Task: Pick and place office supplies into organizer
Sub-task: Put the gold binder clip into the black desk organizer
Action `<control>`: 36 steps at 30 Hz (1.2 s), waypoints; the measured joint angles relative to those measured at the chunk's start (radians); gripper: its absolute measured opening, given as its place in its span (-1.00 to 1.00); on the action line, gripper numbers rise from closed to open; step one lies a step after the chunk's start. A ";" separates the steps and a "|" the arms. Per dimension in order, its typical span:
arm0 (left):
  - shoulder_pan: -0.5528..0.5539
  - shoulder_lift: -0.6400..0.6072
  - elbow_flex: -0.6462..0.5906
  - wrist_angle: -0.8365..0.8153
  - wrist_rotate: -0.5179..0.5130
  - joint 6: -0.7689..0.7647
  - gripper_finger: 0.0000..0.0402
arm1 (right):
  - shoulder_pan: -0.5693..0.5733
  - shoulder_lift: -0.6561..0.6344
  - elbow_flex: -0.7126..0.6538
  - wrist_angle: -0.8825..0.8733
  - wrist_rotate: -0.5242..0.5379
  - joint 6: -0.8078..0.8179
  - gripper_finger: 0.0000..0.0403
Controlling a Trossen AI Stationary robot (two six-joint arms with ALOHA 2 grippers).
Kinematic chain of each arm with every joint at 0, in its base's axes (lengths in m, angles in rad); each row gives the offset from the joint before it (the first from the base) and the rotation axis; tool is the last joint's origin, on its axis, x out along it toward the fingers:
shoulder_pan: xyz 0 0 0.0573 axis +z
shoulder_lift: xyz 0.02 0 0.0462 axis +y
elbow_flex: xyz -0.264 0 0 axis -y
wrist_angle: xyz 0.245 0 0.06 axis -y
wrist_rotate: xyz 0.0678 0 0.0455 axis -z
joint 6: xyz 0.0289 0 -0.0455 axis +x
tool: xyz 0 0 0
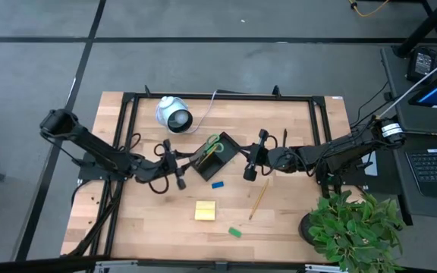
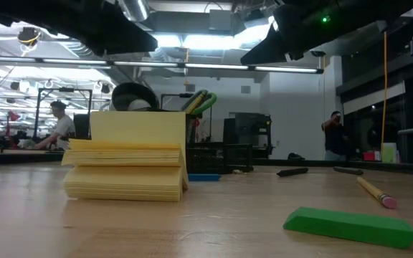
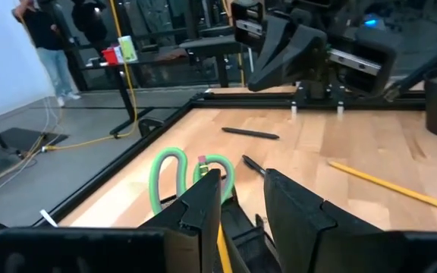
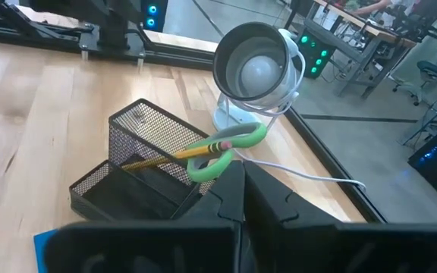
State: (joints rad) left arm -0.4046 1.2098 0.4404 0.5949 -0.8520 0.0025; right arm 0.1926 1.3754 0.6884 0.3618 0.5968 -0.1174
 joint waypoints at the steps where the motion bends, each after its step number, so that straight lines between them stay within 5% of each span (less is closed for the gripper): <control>1: -0.006 -0.009 0.000 -0.013 0.000 0.000 -0.51 | 0.000 0.000 0.000 0.000 0.000 0.000 -0.96; 6: -0.035 -0.066 0.000 -0.124 -0.015 -0.028 -0.51 | 0.000 0.000 0.000 0.001 0.000 0.000 -0.96; 12: -0.067 -0.151 0.000 -0.408 -0.035 -0.234 -0.51 | 0.000 0.000 0.000 0.036 -0.023 -0.049 -0.96; 18: -0.085 -0.236 0.000 -0.703 0.030 -0.442 -0.51 | 0.000 0.000 0.000 0.035 -0.128 -0.049 -0.96; 36: -0.085 -0.318 0.000 -1.272 0.171 -0.784 -0.46 | -0.027 0.000 0.000 0.036 -0.131 -0.055 -0.96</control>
State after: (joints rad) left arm -0.4892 0.8917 0.4408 -0.6768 -0.6814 -0.7813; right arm 0.1654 1.3754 0.6884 0.3977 0.4656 -0.1720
